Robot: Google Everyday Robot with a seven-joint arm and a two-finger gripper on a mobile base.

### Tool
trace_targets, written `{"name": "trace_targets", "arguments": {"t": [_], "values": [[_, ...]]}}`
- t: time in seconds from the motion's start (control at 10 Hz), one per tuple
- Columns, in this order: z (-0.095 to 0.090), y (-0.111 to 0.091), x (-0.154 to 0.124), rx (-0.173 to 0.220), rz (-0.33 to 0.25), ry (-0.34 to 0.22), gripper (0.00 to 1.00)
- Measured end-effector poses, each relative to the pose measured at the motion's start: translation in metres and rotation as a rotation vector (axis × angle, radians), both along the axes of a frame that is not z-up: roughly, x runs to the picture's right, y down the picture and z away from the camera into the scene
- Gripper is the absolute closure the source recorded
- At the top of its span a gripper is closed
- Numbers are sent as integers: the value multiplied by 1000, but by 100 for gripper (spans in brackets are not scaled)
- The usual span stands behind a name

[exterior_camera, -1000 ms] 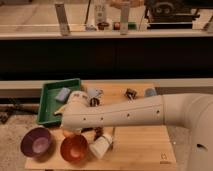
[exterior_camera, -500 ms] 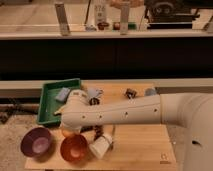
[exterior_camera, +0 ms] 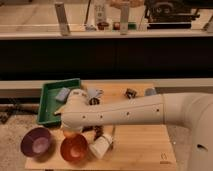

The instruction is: Place apple in red bowl

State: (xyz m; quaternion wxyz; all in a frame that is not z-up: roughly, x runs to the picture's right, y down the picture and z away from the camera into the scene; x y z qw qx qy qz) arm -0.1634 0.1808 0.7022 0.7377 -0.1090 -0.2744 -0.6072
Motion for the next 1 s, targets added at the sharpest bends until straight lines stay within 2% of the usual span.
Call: {"name": "trace_targets", "arguments": {"t": [0.1, 0.4, 0.7, 1.0], "values": [[2, 3, 0, -24, -43, -16, 100], [5, 10, -3, -83, -117, -75, 100], [6, 14, -6, -150, -148, -146, 100], [4, 16, -7, -196, -174, -194, 100]]}}
